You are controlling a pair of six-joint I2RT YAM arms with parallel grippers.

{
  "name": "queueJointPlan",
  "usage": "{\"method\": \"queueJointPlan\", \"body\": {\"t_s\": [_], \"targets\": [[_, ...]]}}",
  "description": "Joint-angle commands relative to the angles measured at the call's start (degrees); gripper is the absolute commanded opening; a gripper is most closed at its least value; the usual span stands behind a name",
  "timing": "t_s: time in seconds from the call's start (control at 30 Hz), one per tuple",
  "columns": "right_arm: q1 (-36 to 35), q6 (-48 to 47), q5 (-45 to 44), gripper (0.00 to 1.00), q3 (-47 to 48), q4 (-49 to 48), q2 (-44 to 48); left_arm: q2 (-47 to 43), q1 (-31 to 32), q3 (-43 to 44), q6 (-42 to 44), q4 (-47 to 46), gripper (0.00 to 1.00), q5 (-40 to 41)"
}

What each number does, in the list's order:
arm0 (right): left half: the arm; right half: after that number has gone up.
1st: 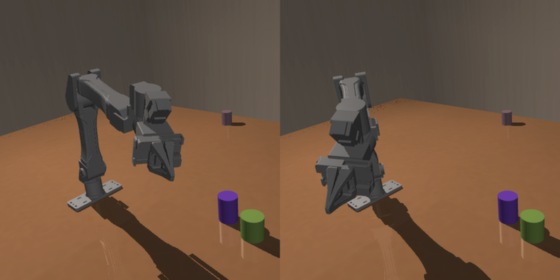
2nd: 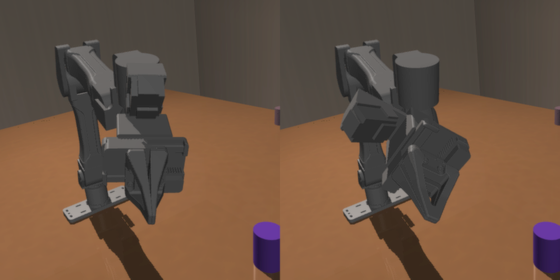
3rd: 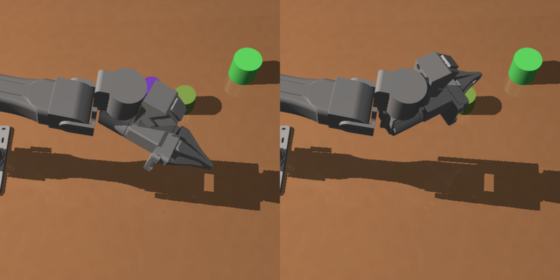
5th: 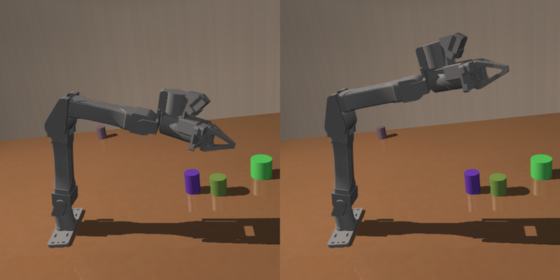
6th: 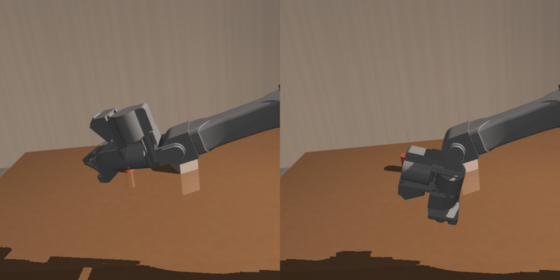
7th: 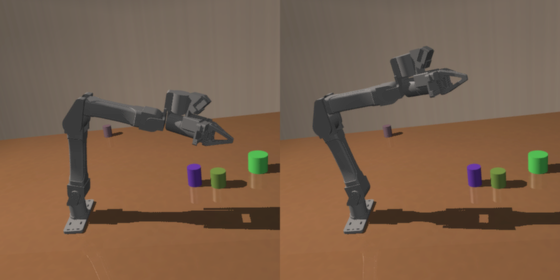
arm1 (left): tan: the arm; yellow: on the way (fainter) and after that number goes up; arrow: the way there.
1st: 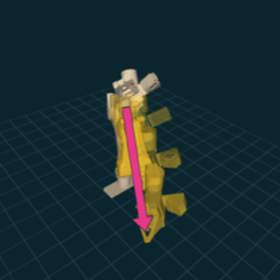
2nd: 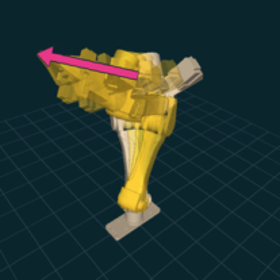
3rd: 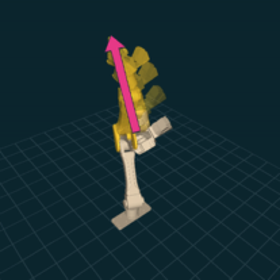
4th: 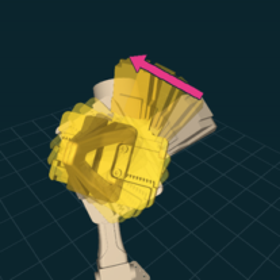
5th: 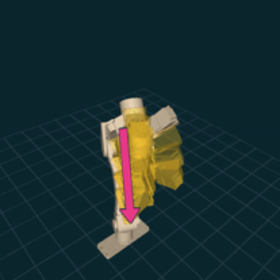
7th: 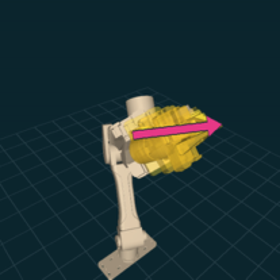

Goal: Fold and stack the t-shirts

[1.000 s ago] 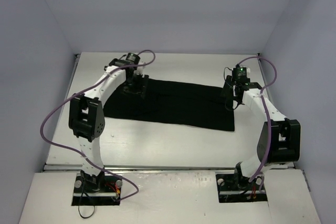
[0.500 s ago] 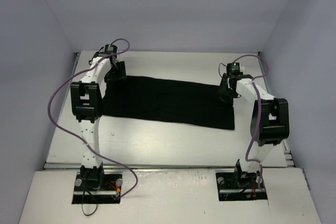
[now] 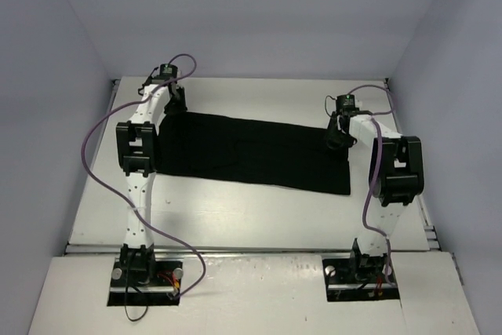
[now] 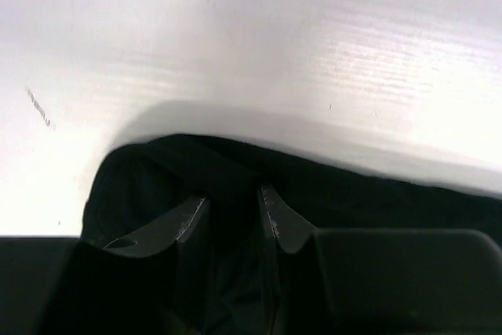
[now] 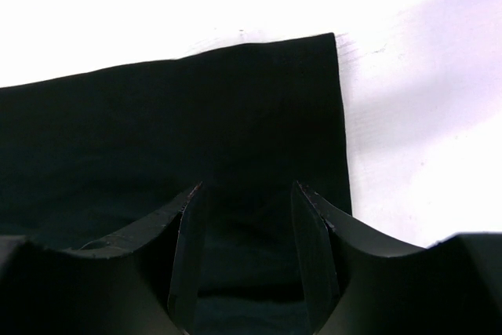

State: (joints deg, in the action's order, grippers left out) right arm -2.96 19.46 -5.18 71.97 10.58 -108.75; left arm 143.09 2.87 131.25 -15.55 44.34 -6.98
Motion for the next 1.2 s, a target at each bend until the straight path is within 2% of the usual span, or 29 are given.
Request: {"method": "queueJointPlan", "body": {"t_s": [0.0, 0.3, 0.37, 0.43, 0.6, 0.67, 0.8, 0.93, 1.07, 1.17], "targets": [[1.03, -0.60, -2.02, 0.44, 2.77, -1.09, -1.82, -2.72, -1.36, 4.36, 2.02, -3.34, 0.21, -1.89], [1.91, -2.33, -3.96, 0.43, 5.12, -1.44, -6.48, -2.54, -1.99, 8.40, 4.92, -8.48, 0.22, -3.21], [1.91, -2.63, -4.13, 0.43, 5.71, -1.47, -6.68, -2.14, -2.26, 8.42, 5.06, -8.51, 0.31, -2.91], [1.91, -2.87, -4.13, 0.43, 6.11, -1.44, -6.44, -2.25, -2.68, 7.80, 5.20, -8.55, 0.36, -2.39], [1.81, -3.26, -3.93, 0.43, 6.78, -1.36, -5.24, -4.72, -5.71, 6.14, 4.28, -8.17, 0.65, -2.22], [1.73, -3.18, -3.60, 0.43, 6.78, -1.36, -4.30, -7.20, -5.67, 5.04, 3.94, -7.64, 0.67, -2.58], [1.38, -3.38, -3.43, 0.43, 6.75, -1.36, -2.54, -18.28, -3.47, -4.78, 0.73, -7.07, 0.67, -5.28], [1.47, -3.32, -3.34, 0.43, 6.60, -1.36, -1.88, -27.36, 2.18, -17.14, -1.48, -7.62, 0.64, -4.26], [1.47, -3.45, -3.18, 0.43, 6.69, -1.36, -1.91, -31.07, 6.52, -31.43, -4.94, -8.98, 0.60, -3.19], [1.47, -3.49, -2.93, 0.43, 6.78, -1.44, -1.84, -32.56, 8.11, -38.02, -9.92, -9.21, 0.54, -4.21]]}}
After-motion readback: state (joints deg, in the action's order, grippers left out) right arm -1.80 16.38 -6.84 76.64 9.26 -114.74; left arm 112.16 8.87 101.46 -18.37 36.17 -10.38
